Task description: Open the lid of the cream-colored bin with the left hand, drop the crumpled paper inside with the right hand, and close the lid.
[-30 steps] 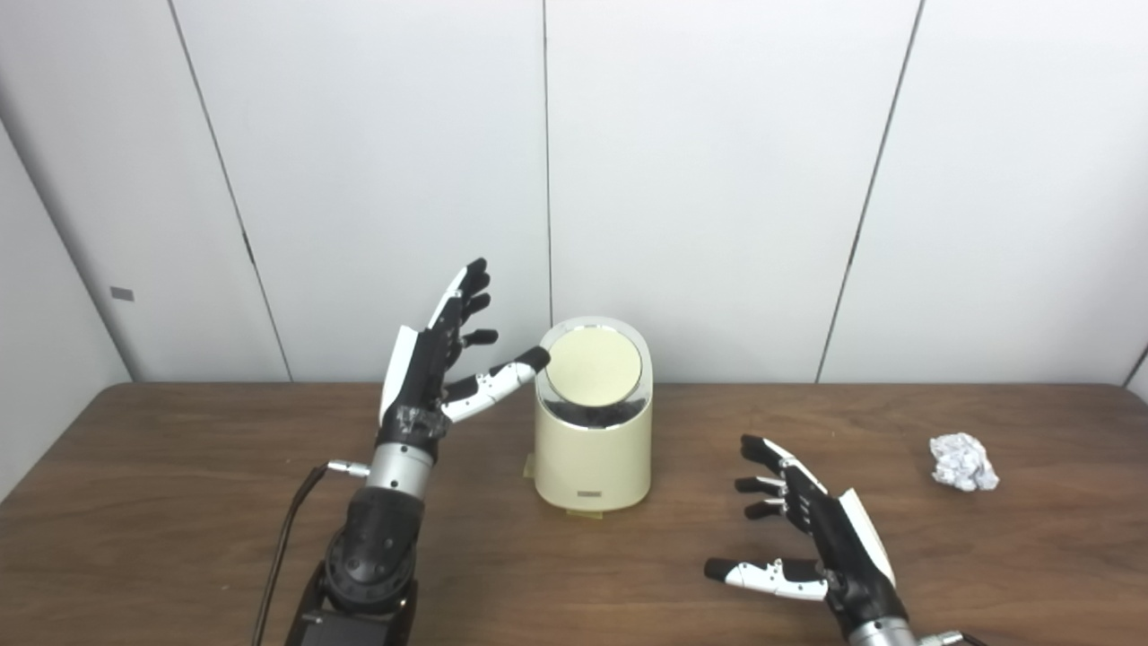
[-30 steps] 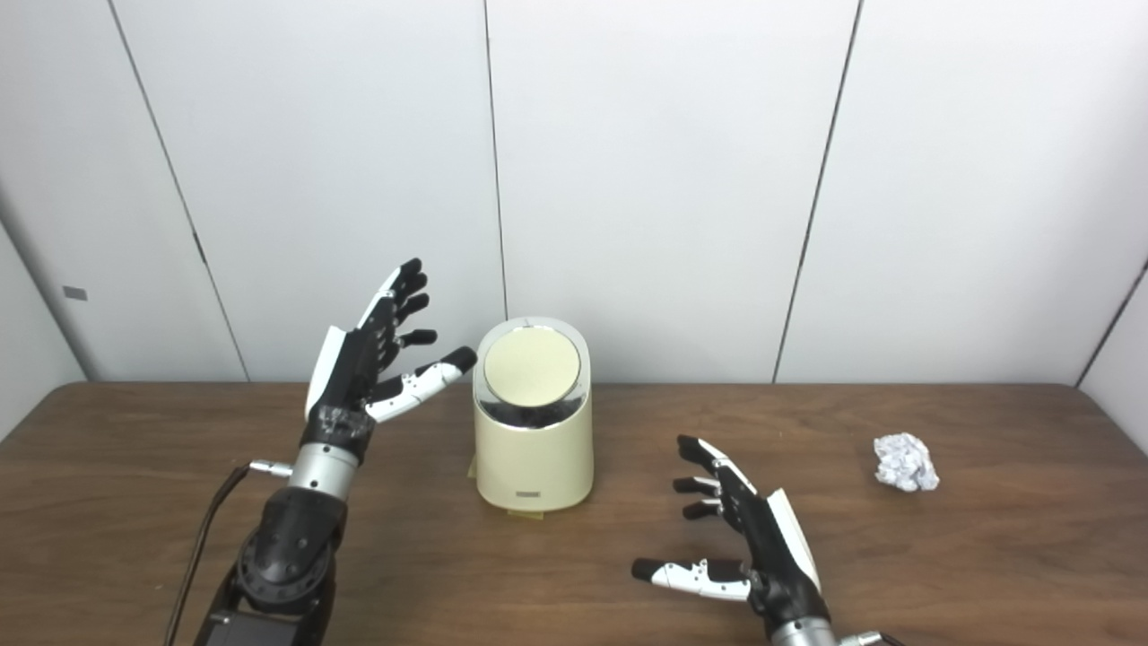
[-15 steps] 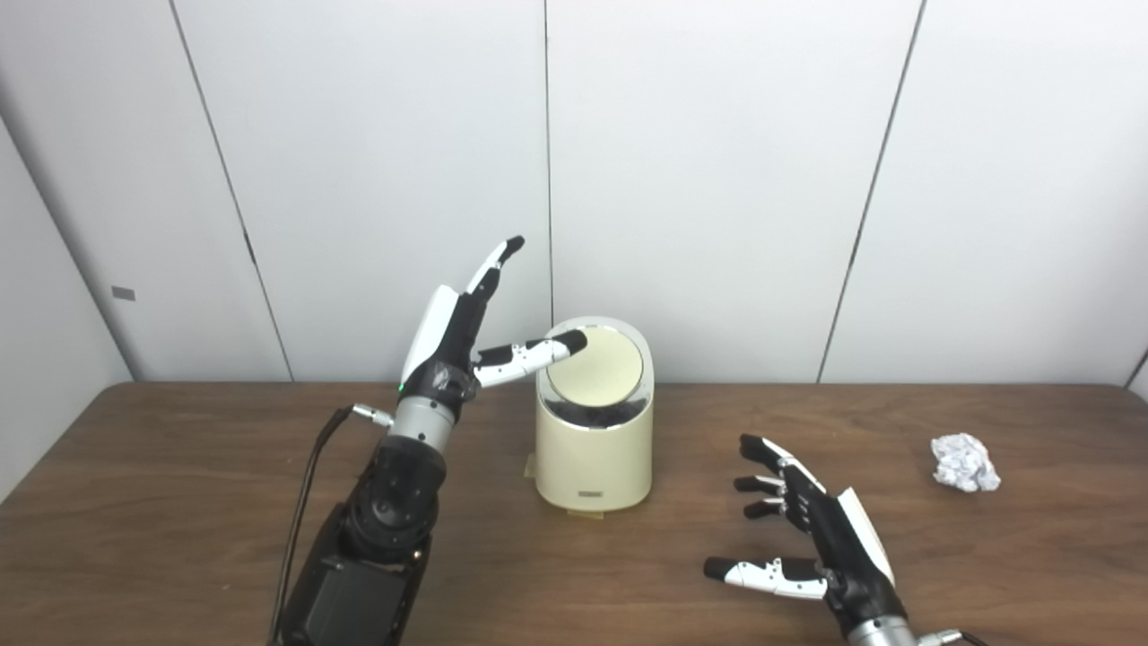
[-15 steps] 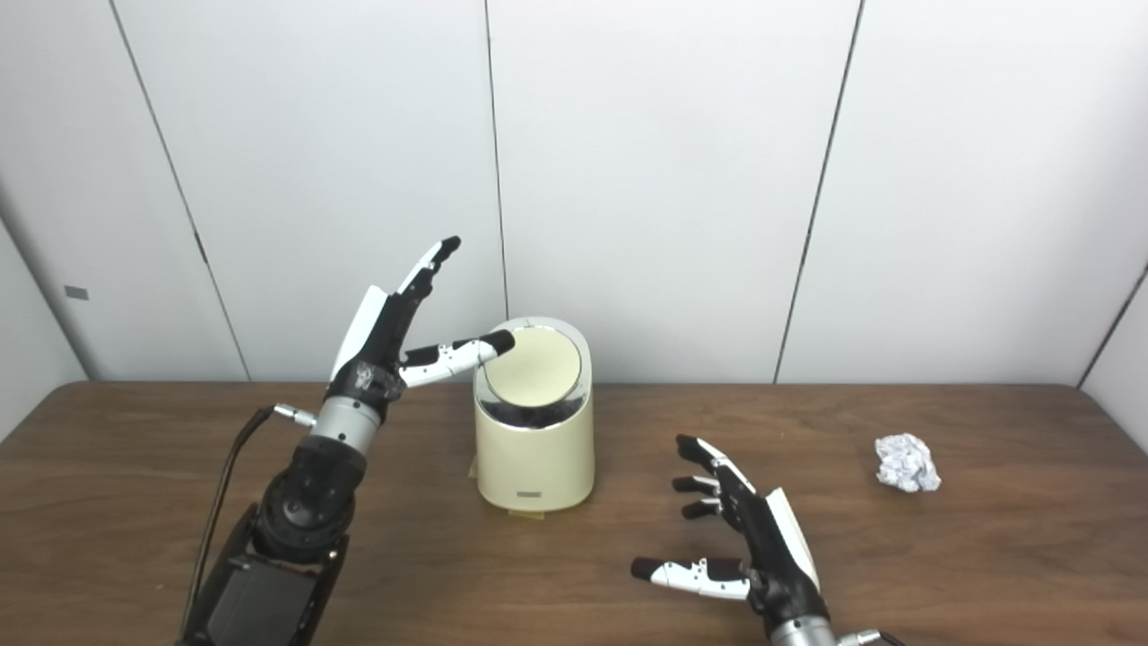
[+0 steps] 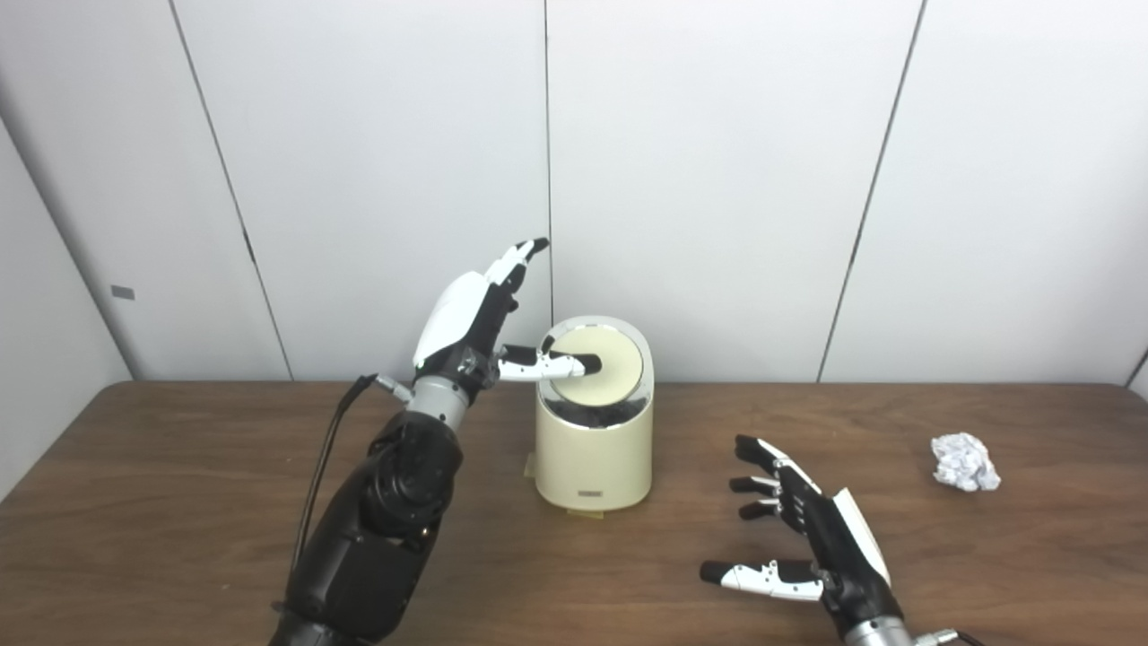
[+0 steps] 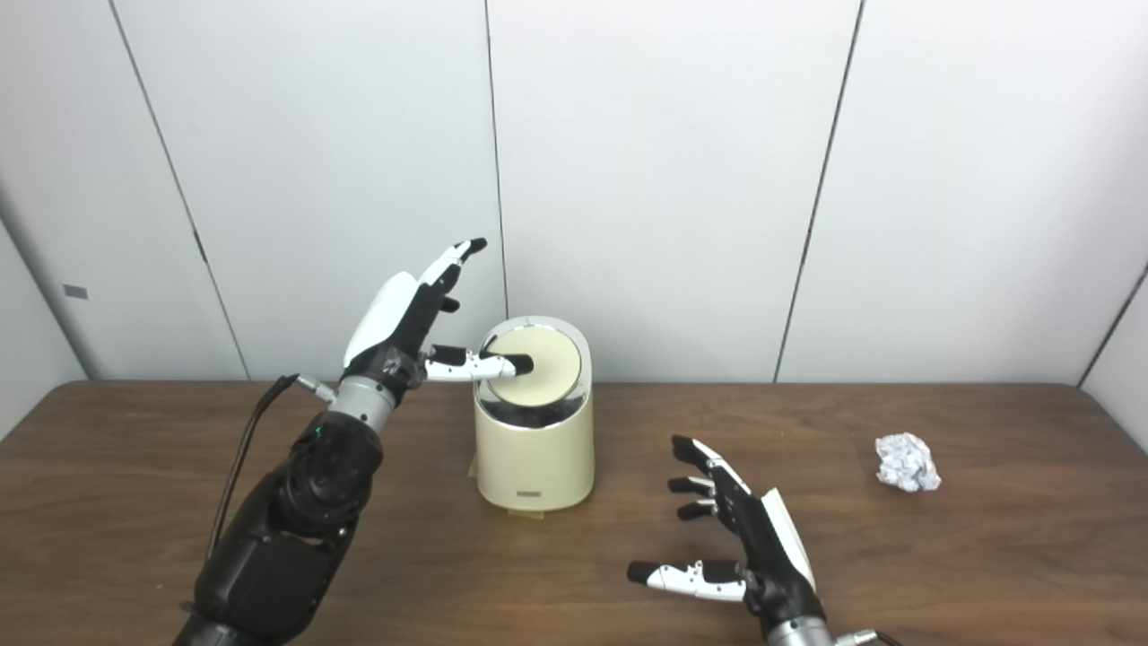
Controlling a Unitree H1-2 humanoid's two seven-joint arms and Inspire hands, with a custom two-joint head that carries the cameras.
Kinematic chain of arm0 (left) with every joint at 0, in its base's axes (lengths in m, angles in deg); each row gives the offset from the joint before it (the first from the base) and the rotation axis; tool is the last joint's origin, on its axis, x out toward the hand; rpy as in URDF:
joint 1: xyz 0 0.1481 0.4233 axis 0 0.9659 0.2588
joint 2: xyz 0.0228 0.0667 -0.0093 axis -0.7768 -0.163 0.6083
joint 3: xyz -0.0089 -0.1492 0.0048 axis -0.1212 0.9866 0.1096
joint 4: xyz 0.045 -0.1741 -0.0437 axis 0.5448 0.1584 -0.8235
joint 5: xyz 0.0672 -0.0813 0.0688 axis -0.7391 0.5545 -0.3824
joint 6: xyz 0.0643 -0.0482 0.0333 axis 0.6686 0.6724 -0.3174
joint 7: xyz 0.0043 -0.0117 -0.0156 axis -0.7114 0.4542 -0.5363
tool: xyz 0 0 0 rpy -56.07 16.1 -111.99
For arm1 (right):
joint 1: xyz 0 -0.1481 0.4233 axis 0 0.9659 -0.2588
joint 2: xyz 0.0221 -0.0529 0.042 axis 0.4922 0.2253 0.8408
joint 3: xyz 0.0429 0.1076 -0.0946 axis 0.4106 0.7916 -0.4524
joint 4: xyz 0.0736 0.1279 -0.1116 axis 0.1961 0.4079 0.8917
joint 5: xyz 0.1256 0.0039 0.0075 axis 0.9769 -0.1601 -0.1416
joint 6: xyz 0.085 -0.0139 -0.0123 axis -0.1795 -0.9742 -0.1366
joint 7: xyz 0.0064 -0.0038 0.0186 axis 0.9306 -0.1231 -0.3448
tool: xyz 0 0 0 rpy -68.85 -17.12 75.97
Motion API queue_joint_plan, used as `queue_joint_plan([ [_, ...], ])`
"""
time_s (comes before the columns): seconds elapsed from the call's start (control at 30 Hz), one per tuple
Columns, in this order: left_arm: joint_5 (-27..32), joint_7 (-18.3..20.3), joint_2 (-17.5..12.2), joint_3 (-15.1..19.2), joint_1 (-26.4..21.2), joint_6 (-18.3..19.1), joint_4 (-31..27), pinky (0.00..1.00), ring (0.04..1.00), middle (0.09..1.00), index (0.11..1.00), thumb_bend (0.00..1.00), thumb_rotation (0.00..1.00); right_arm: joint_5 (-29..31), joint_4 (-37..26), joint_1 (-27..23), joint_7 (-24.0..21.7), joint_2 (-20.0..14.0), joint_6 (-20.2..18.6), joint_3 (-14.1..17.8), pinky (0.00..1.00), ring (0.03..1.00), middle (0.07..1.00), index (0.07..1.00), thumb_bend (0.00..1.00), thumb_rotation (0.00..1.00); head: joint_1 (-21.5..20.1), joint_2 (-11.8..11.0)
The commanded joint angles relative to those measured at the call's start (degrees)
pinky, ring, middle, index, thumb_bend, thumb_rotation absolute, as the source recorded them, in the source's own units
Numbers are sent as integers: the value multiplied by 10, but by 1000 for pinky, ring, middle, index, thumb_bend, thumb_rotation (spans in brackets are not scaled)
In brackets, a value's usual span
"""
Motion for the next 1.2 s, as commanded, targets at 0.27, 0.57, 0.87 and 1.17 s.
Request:
queue_joint_plan([
  [0.27,-75,-58,6,-24,-28,-4,28,896,1000,1000,1000,978,300,-1,-29,-14,-1,2,-2,-3,635,755,877,879,780,178,-3,1],
  [0.57,-115,-97,9,-46,-34,-9,64,874,1000,1000,1000,951,273,-2,-33,-15,2,5,-4,-3,630,753,876,880,783,189,-6,1],
  [0.87,-141,-100,0,-72,-38,-8,76,880,999,1000,1000,944,223,-3,-40,-14,3,9,-8,-2,628,749,874,876,786,185,-8,4],
  [1.17,-225,25,-54,-149,-55,26,29,845,990,1000,1000,991,172,-2,-47,-13,2,10,-15,-1,637,749,869,874,776,150,-7,8],
])
